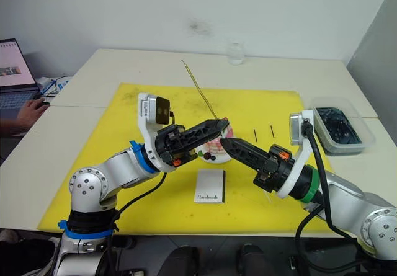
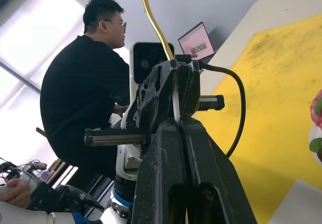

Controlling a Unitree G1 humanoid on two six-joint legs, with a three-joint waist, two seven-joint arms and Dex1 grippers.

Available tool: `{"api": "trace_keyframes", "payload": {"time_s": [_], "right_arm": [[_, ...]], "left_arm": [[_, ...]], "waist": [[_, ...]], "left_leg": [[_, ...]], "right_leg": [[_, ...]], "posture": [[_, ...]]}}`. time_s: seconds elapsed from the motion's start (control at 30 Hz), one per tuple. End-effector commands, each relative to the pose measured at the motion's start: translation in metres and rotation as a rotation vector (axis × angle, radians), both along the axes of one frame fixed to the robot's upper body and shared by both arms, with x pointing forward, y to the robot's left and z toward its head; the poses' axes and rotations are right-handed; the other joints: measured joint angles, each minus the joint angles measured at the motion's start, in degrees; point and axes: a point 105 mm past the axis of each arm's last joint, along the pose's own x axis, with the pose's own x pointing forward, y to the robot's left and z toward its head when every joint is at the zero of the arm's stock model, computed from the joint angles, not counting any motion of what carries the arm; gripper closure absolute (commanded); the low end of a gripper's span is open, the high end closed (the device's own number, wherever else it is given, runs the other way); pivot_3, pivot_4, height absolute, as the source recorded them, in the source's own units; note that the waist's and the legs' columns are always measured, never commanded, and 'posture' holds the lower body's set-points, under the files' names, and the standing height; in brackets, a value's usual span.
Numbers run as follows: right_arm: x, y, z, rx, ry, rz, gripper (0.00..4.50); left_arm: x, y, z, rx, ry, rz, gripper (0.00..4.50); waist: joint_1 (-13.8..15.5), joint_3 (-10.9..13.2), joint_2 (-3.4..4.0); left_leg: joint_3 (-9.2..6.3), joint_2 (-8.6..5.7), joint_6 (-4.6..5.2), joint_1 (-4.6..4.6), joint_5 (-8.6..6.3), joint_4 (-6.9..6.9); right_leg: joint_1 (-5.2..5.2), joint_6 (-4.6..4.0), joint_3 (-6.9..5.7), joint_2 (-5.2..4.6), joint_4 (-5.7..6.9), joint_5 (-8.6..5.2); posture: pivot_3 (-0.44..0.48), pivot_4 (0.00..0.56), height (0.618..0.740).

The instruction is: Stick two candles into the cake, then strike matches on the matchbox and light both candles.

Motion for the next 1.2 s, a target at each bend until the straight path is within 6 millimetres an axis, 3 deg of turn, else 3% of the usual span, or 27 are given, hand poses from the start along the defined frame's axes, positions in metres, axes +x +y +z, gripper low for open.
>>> {"api": "trace_keyframes", "payload": {"time_s": [0.03, 0.1, 0.2, 0.43, 0.57, 0.7, 0.77, 1.2], "right_arm": [[-0.007, 0.004, 0.007, 0.006, -0.026, 0.032, 4.50], [-0.006, 0.002, 0.005, -0.039, -0.045, 0.026, 4.50], [-0.004, -0.001, -0.006, -0.220, -0.153, 0.012, 3.95], [0.006, -0.007, -0.018, -0.535, -0.398, 0.003, 1.44], [0.011, -0.004, -0.019, -0.615, -0.498, 0.017, 0.14], [0.017, 0.000, -0.022, -0.657, -0.557, 0.016, 0.06], [0.019, 0.000, -0.023, -0.665, -0.569, 0.010, 0.06], [0.028, -0.003, -0.030, -0.731, -0.600, -0.067, 0.06]], "left_arm": [[-0.004, -0.001, 0.005, -0.008, -0.037, -0.011, 4.46], [0.000, 0.003, 0.007, 0.010, -0.064, 0.025, 4.46], [0.009, 0.013, 0.011, 0.081, -0.141, 0.117, 4.50], [0.045, 0.056, 0.021, 0.323, -0.370, 0.409, 4.50], [0.064, 0.077, 0.014, 0.442, -0.481, 0.526, 4.50], [0.074, 0.080, -0.016, 0.577, -0.584, 0.533, 4.50], [0.078, 0.080, -0.022, 0.592, -0.606, 0.548, 4.50], [0.086, 0.083, -0.030, 0.604, -0.654, 0.583, 4.50]], "waist": [[0.01, 0.00, 0.00], [0.01, 0.00, 0.00], [0.02, 0.00, 0.00], [0.03, 0.01, 0.00], [0.07, 0.02, 0.02], [0.15, 0.02, 0.02], [0.16, 0.02, 0.01], [0.15, 0.03, 0.00]], "left_leg": [[0.00, 0.00, 0.00, 0.00, 0.00, 0.00], [0.01, 0.00, 0.00, 0.00, 0.00, -0.01], [0.01, 0.00, 0.00, -0.01, 0.00, -0.02], [0.03, -0.01, -0.01, 0.00, -0.01, -0.08], [0.07, 0.00, -0.01, -0.02, -0.01, -0.15], [0.06, 0.08, -0.01, -0.11, -0.02, -0.16], [0.06, 0.09, 0.00, -0.19, -0.02, -0.16], [0.04, 0.13, 0.00, -0.41, -0.02, -0.12]], "right_leg": [[0.00, 0.00, 0.00, 0.00, 0.00, 0.00], [-0.01, 0.00, 0.01, 0.00, -0.01, 0.00], [-0.02, -0.01, 0.01, 0.00, -0.02, -0.01], [-0.07, -0.08, -0.03, 0.05, -0.05, -0.05], [-0.12, -0.13, -0.01, 0.05, -0.12, -0.07], [-0.14, -0.15, -0.05, -0.08, -0.18, -0.10], [-0.16, -0.15, -0.06, -0.20, -0.24, -0.09], [-0.34, -0.08, -0.13, -0.28, -0.20, -0.06]], "posture": [[0.000, 0.150, 0.740], [0.000, 0.150, 0.740], [0.000, 0.150, 0.740], [0.000, 0.150, 0.740], [0.000, 0.150, 0.740], [0.000, 0.150, 0.740], [0.000, 0.150, 0.740], [0.000, 0.150, 0.740]]}}
